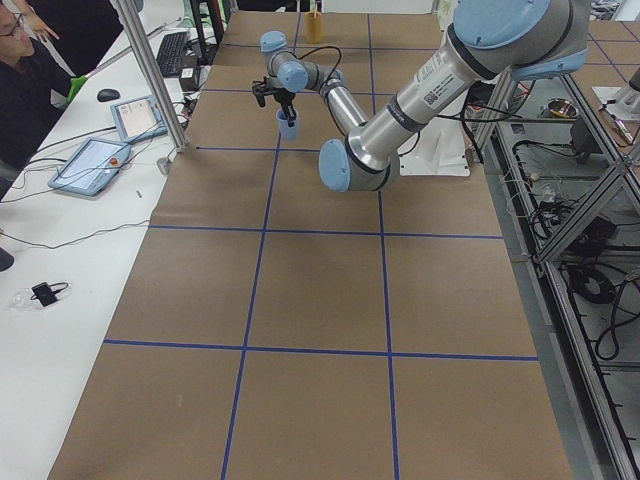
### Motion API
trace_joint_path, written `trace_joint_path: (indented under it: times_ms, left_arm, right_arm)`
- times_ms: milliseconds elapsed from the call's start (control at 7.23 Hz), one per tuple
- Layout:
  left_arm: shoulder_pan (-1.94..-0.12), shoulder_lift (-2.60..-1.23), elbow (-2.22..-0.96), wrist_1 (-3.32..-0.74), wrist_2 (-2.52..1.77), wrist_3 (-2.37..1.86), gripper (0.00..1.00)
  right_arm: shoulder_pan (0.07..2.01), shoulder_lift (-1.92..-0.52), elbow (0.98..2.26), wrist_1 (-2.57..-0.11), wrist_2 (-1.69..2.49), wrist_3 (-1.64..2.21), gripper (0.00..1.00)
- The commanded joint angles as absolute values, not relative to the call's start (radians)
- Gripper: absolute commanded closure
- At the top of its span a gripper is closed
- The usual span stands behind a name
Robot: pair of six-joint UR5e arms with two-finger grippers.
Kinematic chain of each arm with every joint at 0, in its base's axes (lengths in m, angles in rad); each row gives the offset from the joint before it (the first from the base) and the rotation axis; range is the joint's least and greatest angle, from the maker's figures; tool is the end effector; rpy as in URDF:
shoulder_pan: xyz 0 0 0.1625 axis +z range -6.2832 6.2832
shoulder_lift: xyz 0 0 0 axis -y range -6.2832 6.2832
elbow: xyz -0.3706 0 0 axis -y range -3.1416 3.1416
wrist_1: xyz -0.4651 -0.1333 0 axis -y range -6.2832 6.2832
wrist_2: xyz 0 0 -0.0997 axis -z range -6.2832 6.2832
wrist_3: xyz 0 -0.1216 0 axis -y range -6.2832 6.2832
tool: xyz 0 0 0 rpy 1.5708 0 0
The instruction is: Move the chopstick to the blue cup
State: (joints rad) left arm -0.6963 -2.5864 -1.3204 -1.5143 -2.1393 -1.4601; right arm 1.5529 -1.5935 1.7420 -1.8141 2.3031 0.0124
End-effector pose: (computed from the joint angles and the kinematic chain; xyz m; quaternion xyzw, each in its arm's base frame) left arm 0.5647 -0.5605 0.0486 -0.1111 0.4096 -0.1667 0.8900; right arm 0.0423 -0.5431 0.5636 -0.0497 -0.3569 0.0144 0.9327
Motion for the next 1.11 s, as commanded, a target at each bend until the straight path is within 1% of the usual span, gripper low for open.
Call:
trace_joint_path:
  times_ms: [0, 138, 553, 692, 830, 969]
  left_arm:
    - [-0.661, -2.588, -1.29, -1.531, -2.102, -1.463, 1.0]
    - [-0.66, -2.586, -1.287, -1.531, -2.1, -1.462, 1.0]
    - [-0.655, -2.517, -1.296, -1.615, -2.1, -1.454, 1.0]
    - [-0.655, -2.522, -1.302, -1.615, -2.102, -1.457, 0.86]
    - [-0.655, -2.517, -1.331, -1.614, -2.1, -1.453, 0.03]
    - [-0.658, -2.514, -1.372, -1.612, -2.097, -1.453, 0.02]
  right_arm:
    - [1.552, -1.583, 1.741, -1.786, 2.304, 0.012, 0.0]
    - [1.552, -1.582, 1.741, -1.743, 2.303, 0.012, 0.0]
    - [1.552, -1.568, 1.735, -1.718, 2.298, 0.02, 0.0]
    - [1.552, -1.574, 1.736, -1.718, 2.298, 0.015, 0.0]
    - [1.552, -1.575, 1.733, -1.718, 2.299, 0.026, 0.0]
    - [1.552, -1.577, 1.732, -1.718, 2.299, 0.025, 0.0]
